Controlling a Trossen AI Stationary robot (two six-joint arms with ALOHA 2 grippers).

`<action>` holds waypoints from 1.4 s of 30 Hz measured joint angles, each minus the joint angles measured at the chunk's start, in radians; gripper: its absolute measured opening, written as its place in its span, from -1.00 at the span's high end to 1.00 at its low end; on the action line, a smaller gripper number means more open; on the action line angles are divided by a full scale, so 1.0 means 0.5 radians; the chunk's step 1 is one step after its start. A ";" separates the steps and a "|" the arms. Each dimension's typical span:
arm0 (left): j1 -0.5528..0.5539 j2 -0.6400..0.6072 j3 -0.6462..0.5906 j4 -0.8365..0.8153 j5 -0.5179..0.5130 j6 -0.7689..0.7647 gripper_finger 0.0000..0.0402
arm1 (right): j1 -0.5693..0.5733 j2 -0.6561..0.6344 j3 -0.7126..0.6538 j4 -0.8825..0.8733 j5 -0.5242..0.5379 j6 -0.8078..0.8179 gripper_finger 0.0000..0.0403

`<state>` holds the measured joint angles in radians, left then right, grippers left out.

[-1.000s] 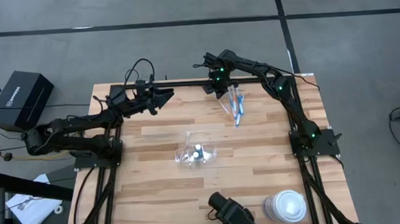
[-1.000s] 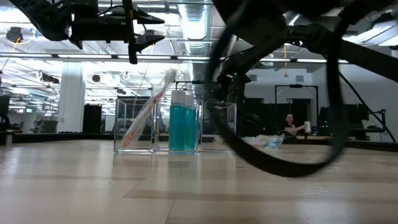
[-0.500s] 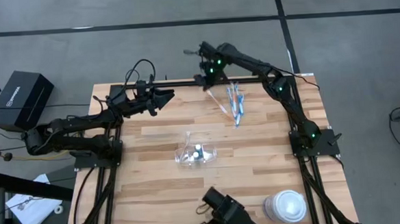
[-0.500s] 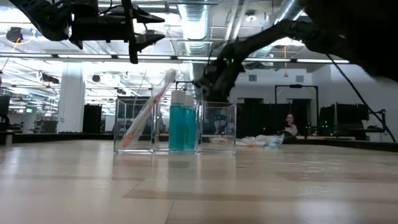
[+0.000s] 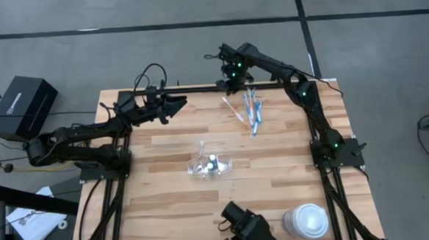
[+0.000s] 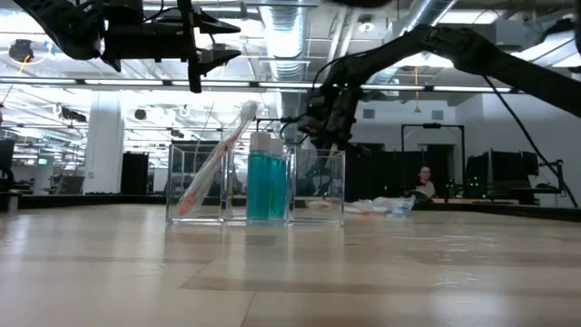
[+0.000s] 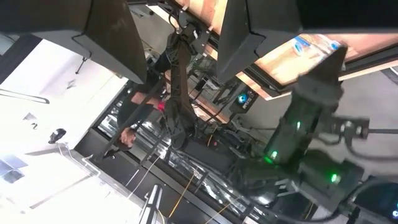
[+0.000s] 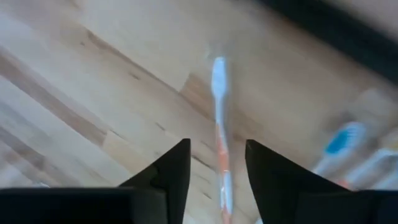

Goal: Pick & Place toothbrushing station
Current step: Put the left orange toothbrush into the transparent organizer

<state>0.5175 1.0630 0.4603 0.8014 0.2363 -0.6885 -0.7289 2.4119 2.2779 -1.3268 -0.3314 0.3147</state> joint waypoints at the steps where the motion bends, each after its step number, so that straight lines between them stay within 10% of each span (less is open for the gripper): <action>1: 0.000 0.000 0.000 0.000 0.000 -0.001 0.05 | 0.011 0.000 -0.041 0.033 -0.001 0.005 0.27; 42: 0.000 0.000 0.000 -0.025 0.001 0.006 0.05 | 0.067 -0.008 -0.464 0.336 -0.068 0.076 0.38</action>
<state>0.5175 1.0630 0.4603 0.7887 0.2367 -0.6853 -0.6952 2.4081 2.0459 -1.1587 -0.3652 0.3526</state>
